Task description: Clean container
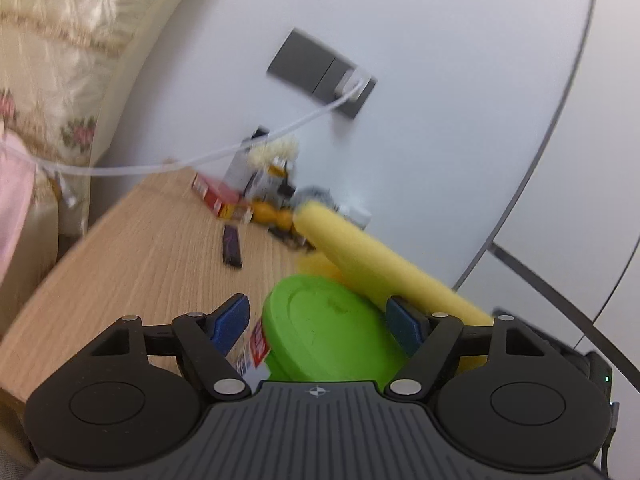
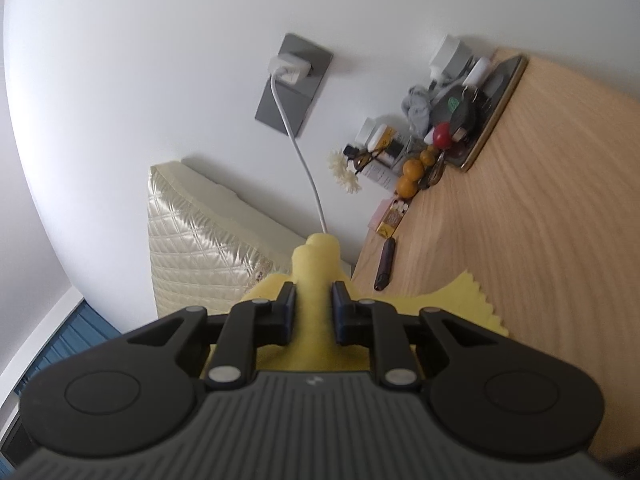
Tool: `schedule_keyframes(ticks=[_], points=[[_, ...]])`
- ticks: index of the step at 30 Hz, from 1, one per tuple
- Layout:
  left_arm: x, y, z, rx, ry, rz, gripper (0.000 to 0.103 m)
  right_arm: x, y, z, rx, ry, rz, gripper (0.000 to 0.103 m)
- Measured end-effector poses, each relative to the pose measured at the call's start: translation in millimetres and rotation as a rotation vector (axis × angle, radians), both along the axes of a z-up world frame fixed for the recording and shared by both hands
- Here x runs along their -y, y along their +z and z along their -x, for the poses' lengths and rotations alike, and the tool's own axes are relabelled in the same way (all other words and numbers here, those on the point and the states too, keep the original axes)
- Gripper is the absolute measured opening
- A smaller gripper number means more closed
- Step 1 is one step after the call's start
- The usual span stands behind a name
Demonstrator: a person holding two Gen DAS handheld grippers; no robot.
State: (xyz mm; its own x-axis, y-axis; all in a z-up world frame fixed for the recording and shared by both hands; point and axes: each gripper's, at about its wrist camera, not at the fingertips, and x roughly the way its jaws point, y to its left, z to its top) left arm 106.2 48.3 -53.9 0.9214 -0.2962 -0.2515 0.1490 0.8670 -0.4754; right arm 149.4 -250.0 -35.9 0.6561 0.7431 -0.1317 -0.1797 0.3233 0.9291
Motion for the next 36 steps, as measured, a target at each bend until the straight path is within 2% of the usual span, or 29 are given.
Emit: schedule_keyframes(ticks=[3, 10, 12, 14, 17, 24, 29, 36], points=[[-5, 6, 14, 0.024, 0.013, 0.017, 0.083, 3, 1, 3, 0.000, -0.001, -0.005, 0.017], [0, 5, 51, -0.056, 0.084, 0.080, 0.081, 10, 2, 11, -0.001, -0.003, -0.016, 0.017], [5, 3, 56, -0.079, 0.104, 0.075, 0.075, 12, 2, 13, -0.001, -0.003, -0.019, 0.017], [7, 0, 55, -0.095, 0.104, 0.097, 0.068, 14, 2, 15, -0.002, -0.004, -0.022, 0.017], [6, 0, 52, -0.102, 0.119, 0.114, 0.064, 16, 3, 18, -0.002, -0.004, -0.027, 0.020], [-6, -3, 28, -0.106, 0.103, 0.134, 0.063, 14, 3, 19, -0.006, -0.030, -0.015, 0.025], [-8, -2, 13, -0.110, 0.085, 0.121, 0.063, 8, 6, 16, 0.009, -0.068, 0.035, 0.023], [-9, -3, 9, -0.105, 0.070, 0.116, 0.063, 5, 4, 9, 0.007, -0.065, 0.036, 0.023]])
